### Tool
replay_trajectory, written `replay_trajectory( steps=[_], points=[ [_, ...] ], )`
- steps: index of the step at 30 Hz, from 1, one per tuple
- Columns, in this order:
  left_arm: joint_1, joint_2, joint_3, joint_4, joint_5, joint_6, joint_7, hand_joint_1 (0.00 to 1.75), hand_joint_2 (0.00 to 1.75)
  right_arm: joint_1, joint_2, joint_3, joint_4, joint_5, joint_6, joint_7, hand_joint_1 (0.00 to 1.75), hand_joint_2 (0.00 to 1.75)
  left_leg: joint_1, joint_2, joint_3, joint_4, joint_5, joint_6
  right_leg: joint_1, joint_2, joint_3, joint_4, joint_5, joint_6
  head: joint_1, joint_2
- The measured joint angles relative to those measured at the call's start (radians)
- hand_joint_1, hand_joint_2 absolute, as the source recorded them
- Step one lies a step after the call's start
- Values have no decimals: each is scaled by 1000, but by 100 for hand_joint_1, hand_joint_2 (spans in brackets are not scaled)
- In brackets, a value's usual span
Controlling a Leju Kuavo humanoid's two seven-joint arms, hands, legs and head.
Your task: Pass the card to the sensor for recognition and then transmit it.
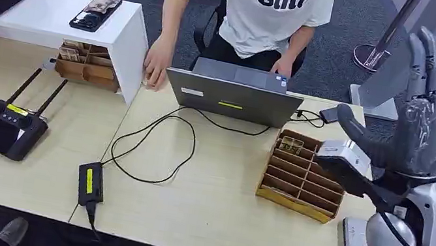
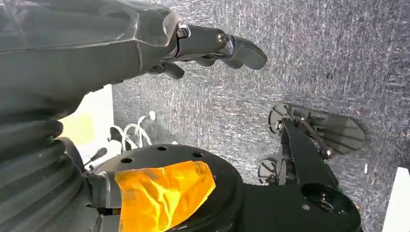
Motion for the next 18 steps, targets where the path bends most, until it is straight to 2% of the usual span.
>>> replay_trajectory(
  steps=[5, 10, 18],
  points=[
    [0, 0, 5, 0, 0, 2, 0, 0, 175, 25, 2, -7, -49, 0, -4, 0, 0, 175, 0, 0, 1, 0, 1, 0, 0, 0, 0, 0, 1, 0, 0, 0],
    [1, -3, 13, 0, 0, 5, 0, 0, 175, 115, 33, -11, -138, -12, -61, -20, 0, 175, 0, 0, 1, 0, 1, 0, 0, -1, 1, 0, 0, 0, 0, 0],
    [1, -10, 39, 0, 0, 26, 0, 0, 175, 356, 123, -23, -333, -63, -166, -105, 0, 175, 0, 0, 0, 0, -2, 1, 0, 0, 1, 0, -3, 0, 0, 0]
  ],
)
